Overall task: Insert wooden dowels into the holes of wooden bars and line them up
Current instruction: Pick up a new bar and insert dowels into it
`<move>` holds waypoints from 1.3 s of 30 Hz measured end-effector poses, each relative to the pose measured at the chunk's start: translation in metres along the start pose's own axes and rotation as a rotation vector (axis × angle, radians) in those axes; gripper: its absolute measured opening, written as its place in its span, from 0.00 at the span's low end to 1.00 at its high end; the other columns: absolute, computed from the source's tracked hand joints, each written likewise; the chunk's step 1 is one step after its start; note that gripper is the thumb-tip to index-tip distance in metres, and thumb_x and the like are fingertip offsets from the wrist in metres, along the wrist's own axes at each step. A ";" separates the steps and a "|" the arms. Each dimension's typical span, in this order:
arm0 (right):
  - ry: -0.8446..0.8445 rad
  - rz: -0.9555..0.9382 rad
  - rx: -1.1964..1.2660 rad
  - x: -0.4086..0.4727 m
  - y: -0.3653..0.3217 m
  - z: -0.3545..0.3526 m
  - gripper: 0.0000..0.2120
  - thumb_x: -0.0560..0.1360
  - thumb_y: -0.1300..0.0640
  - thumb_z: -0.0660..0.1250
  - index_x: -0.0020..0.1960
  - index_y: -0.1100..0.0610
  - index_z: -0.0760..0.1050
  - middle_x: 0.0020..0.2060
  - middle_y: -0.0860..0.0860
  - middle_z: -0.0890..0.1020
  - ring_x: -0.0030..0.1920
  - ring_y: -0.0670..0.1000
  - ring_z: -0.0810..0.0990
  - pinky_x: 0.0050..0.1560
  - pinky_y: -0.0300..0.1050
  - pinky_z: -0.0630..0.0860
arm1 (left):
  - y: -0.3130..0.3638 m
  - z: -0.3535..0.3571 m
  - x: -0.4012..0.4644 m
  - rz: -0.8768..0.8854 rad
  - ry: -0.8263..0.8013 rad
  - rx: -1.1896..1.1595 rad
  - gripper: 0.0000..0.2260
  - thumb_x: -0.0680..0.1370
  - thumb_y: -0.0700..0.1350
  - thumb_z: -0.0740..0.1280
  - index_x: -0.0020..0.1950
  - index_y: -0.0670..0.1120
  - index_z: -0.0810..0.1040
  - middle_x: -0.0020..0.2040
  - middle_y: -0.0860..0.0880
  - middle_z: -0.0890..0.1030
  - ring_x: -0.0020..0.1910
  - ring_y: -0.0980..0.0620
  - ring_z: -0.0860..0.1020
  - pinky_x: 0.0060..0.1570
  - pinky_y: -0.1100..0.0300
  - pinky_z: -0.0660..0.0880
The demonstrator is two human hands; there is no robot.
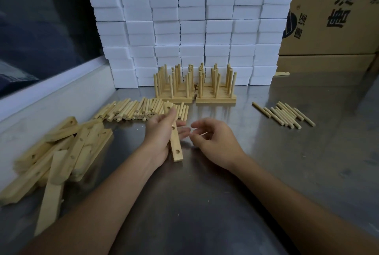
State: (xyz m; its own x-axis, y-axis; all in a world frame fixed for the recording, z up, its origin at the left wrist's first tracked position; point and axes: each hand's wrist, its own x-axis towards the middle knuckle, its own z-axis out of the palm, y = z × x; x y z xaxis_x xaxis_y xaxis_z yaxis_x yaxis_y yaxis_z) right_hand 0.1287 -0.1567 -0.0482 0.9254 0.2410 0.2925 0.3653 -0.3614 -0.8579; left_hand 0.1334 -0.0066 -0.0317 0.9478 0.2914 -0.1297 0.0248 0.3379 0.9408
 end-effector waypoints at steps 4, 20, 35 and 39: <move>0.038 0.019 -0.235 0.007 0.009 -0.007 0.08 0.77 0.55 0.69 0.56 0.53 0.80 0.41 0.41 0.80 0.42 0.40 0.80 0.41 0.28 0.75 | 0.002 -0.013 0.013 0.105 0.167 0.025 0.10 0.82 0.49 0.64 0.51 0.43 0.73 0.35 0.44 0.77 0.23 0.51 0.78 0.23 0.61 0.74; 0.251 0.285 -0.654 0.094 0.011 0.043 0.17 0.76 0.41 0.64 0.39 0.54 0.76 0.33 0.50 0.81 0.36 0.53 0.82 0.42 0.49 0.81 | -0.003 -0.017 0.025 0.044 0.005 -0.080 0.10 0.81 0.41 0.58 0.52 0.36 0.74 0.27 0.45 0.77 0.23 0.49 0.76 0.23 0.62 0.71; 0.055 0.399 -0.419 0.117 0.004 0.033 0.09 0.74 0.53 0.67 0.41 0.58 0.74 0.33 0.52 0.79 0.34 0.51 0.79 0.38 0.47 0.78 | -0.001 -0.013 0.019 0.100 0.013 -0.028 0.07 0.81 0.39 0.58 0.49 0.38 0.74 0.30 0.43 0.75 0.23 0.48 0.76 0.22 0.62 0.70; 0.099 0.362 -0.394 0.110 0.012 0.027 0.12 0.74 0.51 0.71 0.37 0.57 0.76 0.28 0.50 0.80 0.28 0.48 0.79 0.29 0.42 0.78 | -0.002 -0.012 0.019 0.115 0.023 0.000 0.07 0.81 0.39 0.59 0.49 0.38 0.75 0.29 0.45 0.76 0.23 0.49 0.76 0.22 0.62 0.71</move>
State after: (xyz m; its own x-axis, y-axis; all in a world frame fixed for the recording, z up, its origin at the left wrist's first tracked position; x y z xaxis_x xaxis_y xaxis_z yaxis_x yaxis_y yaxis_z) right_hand 0.2325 -0.1105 -0.0378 0.9972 -0.0404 0.0624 0.0142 -0.7202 -0.6937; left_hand 0.1469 0.0092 -0.0400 0.9366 0.3493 -0.0277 -0.0843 0.3013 0.9498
